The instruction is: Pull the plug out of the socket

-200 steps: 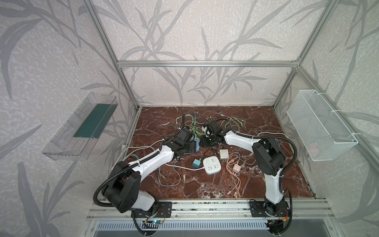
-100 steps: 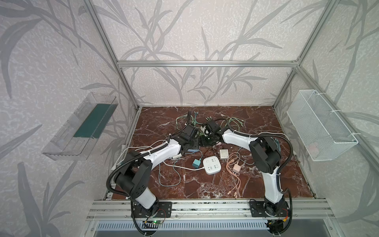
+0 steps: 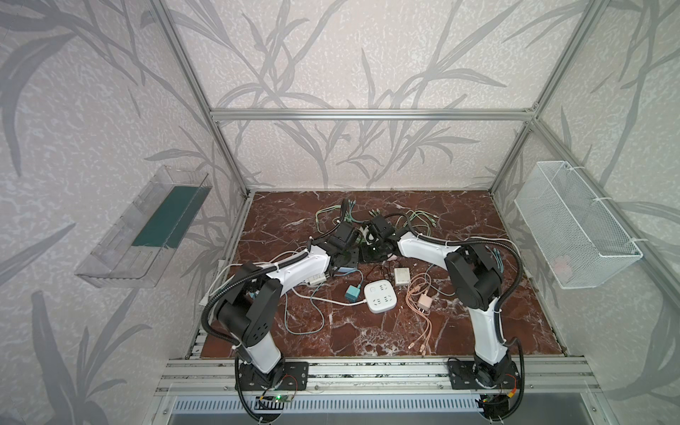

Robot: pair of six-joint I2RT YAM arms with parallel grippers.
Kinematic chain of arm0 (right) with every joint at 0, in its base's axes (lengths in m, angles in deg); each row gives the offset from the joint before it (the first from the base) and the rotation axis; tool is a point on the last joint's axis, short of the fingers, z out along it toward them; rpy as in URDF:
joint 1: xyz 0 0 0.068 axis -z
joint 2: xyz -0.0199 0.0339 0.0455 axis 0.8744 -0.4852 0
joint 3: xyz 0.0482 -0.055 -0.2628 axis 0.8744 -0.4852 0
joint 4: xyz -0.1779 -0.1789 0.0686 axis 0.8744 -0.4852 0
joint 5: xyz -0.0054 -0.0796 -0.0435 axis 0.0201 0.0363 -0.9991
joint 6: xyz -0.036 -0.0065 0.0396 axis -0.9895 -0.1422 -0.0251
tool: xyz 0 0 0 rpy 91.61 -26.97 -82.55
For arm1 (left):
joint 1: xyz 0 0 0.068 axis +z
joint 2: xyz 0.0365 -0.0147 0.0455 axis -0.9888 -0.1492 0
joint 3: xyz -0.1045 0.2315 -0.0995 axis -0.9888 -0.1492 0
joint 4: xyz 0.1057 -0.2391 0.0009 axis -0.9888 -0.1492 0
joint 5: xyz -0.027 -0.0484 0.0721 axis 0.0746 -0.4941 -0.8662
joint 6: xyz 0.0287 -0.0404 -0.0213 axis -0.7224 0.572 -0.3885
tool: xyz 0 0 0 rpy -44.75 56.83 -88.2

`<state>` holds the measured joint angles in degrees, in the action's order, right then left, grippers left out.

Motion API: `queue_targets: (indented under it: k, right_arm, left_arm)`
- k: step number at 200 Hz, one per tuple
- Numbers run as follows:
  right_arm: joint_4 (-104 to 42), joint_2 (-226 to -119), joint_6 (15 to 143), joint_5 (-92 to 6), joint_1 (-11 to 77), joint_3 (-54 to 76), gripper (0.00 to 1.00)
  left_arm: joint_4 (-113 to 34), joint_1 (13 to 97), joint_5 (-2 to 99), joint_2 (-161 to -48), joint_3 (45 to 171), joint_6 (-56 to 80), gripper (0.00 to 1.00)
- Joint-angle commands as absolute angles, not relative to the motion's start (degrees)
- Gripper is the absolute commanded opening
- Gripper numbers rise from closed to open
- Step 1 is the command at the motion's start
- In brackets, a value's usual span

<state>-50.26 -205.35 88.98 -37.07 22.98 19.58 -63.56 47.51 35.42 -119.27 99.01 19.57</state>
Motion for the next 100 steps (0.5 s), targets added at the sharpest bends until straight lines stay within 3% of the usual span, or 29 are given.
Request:
queue_targets:
  k: [1, 100]
  right_arm:
    - [-51.4, -206.4, 89.5, -36.6, 23.3, 21.3, 0.46]
    - [-50.5, -206.9, 90.0, -36.4, 23.5, 21.1, 0.46]
  left_arm:
    - [-65.8, 47.1, 33.8, -120.6, 101.1, 19.4, 0.48]
    - [-67.4, 46.8, 33.3, -122.4, 102.8, 19.7, 0.22]
